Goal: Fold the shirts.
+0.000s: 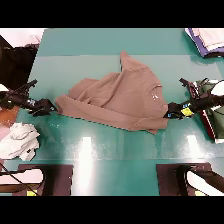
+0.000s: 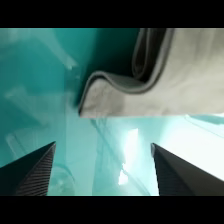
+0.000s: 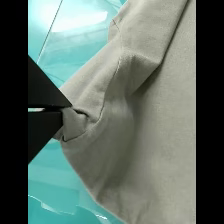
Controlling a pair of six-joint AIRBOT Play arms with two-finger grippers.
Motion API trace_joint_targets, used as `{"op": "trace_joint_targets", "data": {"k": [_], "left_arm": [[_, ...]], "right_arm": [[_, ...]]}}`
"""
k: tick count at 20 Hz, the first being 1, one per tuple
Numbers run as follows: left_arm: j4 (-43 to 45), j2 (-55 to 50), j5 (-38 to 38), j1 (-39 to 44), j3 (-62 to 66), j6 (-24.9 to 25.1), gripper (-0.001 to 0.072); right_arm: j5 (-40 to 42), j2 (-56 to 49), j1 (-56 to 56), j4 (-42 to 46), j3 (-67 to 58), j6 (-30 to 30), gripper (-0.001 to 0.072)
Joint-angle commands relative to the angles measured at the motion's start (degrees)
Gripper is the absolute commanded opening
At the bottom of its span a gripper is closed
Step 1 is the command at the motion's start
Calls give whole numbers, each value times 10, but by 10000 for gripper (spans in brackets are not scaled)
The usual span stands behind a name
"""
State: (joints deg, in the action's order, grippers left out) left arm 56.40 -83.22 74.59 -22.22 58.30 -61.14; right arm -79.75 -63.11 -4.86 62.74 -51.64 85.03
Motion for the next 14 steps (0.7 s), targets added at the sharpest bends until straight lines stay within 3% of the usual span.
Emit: {"op": "trace_joint_targets", "data": {"k": [1,10,11,12,14], "left_arm": [[-14,-1,-31,-2,-15,16,720],[13,-12,-62,89,-15,24,720],[13,-13,-68,94,-15,24,588],[8,-13,-75,96,-15,24,401],[-7,-13,-80,96,-15,24,281]], "right_arm": [[1,0,0,0,0,0,12],[-13,0,0,0,0,0,12],[-13,0,0,0,0,0,12],[-13,0,0,0,0,0,12],[-13,0,0,0,0,0,12]]}}
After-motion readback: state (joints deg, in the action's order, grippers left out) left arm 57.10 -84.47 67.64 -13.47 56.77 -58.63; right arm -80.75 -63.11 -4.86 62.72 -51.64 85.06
